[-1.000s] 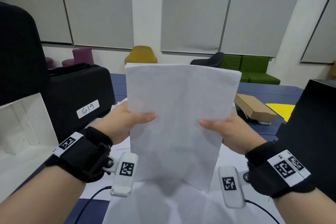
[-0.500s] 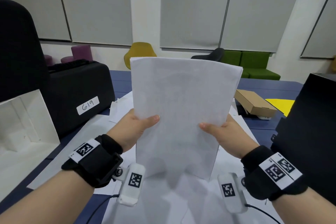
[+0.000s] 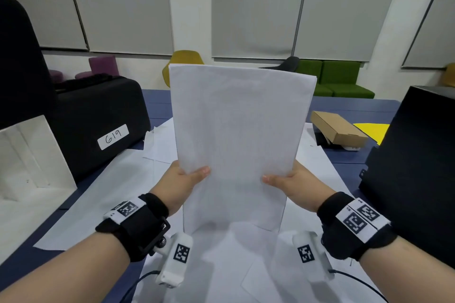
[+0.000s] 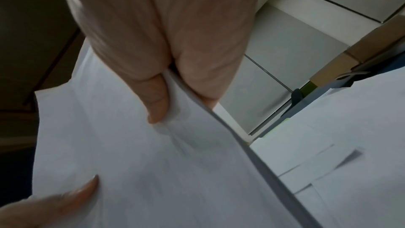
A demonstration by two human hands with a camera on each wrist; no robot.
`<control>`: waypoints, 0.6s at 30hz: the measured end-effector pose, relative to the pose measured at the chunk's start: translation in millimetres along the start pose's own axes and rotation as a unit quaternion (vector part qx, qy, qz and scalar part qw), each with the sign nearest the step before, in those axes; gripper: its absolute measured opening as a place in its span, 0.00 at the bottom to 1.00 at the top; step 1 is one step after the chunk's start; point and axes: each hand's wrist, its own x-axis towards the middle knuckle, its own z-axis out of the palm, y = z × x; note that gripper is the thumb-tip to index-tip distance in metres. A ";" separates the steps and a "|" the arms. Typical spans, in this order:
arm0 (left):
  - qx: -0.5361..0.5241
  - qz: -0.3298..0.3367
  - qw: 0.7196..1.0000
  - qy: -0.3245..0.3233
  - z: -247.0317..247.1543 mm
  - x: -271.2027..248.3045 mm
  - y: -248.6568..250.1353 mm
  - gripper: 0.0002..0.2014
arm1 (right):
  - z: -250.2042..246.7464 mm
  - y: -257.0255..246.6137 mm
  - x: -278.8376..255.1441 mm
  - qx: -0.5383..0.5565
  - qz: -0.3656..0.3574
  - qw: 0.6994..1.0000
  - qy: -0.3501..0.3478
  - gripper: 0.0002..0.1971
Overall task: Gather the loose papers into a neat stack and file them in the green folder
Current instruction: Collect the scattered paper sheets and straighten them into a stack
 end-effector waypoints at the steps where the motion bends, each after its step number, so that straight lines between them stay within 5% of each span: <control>1: 0.005 0.000 1.000 0.012 1.0 1.0 -1.5 0.22 | 0.7 2.1 -0.4 -0.012 0.005 1.000 -0.005 0.16; 5: 0.054 0.016 0.997 0.048 4.5 6.6 1.3 0.07 | -3.4 -2.1 -2.5 -0.025 0.006 1.000 -0.014 0.13; 11: 0.089 0.014 0.994 0.056 -8.2 12.4 9.0 0.08 | -34.0 -9.2 -6.5 -0.016 -0.004 1.000 -0.008 0.06; 15: 0.105 -0.065 0.992 0.038 -33.6 15.3 -1.0 0.07 | -74.4 12.4 -4.3 -0.086 0.083 0.992 0.049 0.03; 18: 0.132 -0.120 0.984 0.027 -48.3 13.0 -12.4 0.15 | -103.1 36.4 -4.0 -0.264 0.185 0.945 0.058 0.05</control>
